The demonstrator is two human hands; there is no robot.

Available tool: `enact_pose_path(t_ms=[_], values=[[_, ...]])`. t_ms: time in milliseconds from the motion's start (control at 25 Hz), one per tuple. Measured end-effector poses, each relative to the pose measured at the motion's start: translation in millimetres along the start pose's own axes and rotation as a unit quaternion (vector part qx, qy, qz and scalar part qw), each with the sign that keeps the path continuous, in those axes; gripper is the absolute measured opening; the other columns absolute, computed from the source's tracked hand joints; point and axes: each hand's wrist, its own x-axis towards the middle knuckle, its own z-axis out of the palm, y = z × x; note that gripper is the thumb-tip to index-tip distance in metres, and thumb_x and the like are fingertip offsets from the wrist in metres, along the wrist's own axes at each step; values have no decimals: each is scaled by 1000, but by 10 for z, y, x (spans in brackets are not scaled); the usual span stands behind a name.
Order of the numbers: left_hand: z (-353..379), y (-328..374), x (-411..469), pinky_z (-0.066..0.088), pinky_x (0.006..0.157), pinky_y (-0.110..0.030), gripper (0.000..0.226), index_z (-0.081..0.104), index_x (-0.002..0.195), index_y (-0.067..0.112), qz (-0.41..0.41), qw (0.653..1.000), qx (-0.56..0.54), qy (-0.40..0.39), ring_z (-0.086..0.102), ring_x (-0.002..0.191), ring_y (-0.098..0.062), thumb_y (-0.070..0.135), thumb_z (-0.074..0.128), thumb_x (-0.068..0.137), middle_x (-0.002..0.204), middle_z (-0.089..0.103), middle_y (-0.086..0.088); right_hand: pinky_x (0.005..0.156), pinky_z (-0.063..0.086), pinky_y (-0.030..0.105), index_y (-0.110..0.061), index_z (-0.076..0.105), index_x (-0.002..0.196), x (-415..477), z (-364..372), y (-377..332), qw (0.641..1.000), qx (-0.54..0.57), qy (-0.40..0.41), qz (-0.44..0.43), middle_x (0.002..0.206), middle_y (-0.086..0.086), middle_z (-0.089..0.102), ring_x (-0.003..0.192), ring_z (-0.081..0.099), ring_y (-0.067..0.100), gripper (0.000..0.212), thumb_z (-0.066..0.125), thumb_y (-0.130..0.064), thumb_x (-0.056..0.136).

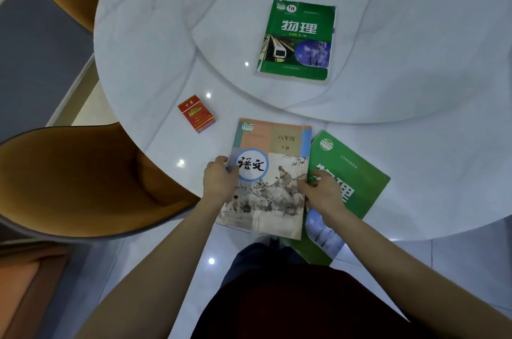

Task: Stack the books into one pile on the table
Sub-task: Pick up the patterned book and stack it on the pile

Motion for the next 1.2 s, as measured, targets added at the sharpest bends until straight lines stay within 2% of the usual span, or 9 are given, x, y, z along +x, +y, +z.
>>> enact_pose_path(t_ms=[80, 160, 280, 400, 520, 680, 840, 1000, 1200], values=[[-53, -26, 27, 47, 78, -32, 28, 62, 113, 3, -15, 999, -45, -22, 61, 94, -33, 19, 53, 92, 110, 67, -19, 67, 50, 36, 3, 62, 102, 33, 27, -11, 998, 55, -1, 41, 92, 19, 66, 75, 59, 26, 22, 65, -11, 85], [-101, -22, 11, 46, 77, -33, 21, 65, 105, 5, -22, 992, -114, -56, 59, 90, -33, 16, 52, 92, 105, 67, -18, 64, 43, 33, 6, 66, 89, 42, 39, -15, 997, 60, -11, 54, 84, 18, 65, 71, 56, 23, 14, 64, -7, 84], [-145, 4, -37, 49, 76, -33, 26, 58, 117, 4, 9, 987, -141, -75, 60, 96, -31, 15, 50, 94, 112, 64, -16, 68, 47, 36, -3, 66, 80, 9, 12, -34, 996, 76, -24, 46, 85, 18, 67, 77, 59, 24, 6, 64, -5, 85], [-195, 60, -128, 49, 62, -27, 24, 58, 116, 9, 43, 983, -168, -56, 61, 87, -26, 18, 49, 95, 103, 67, -14, 82, 53, 44, -8, 65, 82, -39, -122, -76, 995, 99, -31, 8, 93, 16, 70, 86, 66, 29, 6, 64, -4, 85], [-277, 244, -146, 50, 60, -27, 24, 60, 116, 14, 57, 976, -206, -46, 62, 85, -26, 19, 51, 94, 95, 69, -12, 88, 54, 44, -12, 64, 84, -59, -312, -162, 992, 122, -24, -32, 98, 12, 70, 93, 67, 30, 8, 64, -5, 86], [-401, 669, -90, 47, 62, -27, 25, 60, 117, 14, 91, 965, -242, -45, 62, 87, -21, 18, 52, 94, 96, 69, -8, 84, 54, 39, -16, 65, 84, -14, -661, -411, 985, 150, 0, -85, 87, 5, 71, 85, 67, 24, 8, 65, -8, 87], [-501, 1071, 26, 45, 65, -29, 20, 62, 111, 13, 122, 952, -277, -43, 57, 81, -19, 17, 52, 94, 85, 68, -2, 73, 50, 30, -17, 67, 84, 107, -976, -757, 980, 150, 20, -126, 74, 2, 67, 75, 63, 19, 6, 66, -12, 87], [-612, 1479, 294, 44, 68, -34, 22, 62, 113, 10, 130, 945, -298, -28, 53, 79, -23, 15, 53, 94, 85, 67, -7, 73, 54, 37, -10, 67, 88, 341, -1186, -1168, 974, 172, 27, -147, 72, 2, 67, 69, 63, 19, 3, 65, -9, 86], [-724, 1986, 872, 41, 51, -20, 23, 63, 113, 6, 156, 947, -282, -9, 51, 64, -17, 15, 53, 94, 80, 62, -6, 80, 53, 44, -1, 67, 97, 849, -1318, -1642, 970, 172, 51, -162, 81, 12, 67, 76, 61, 26, 13, 65, -8, 86]])
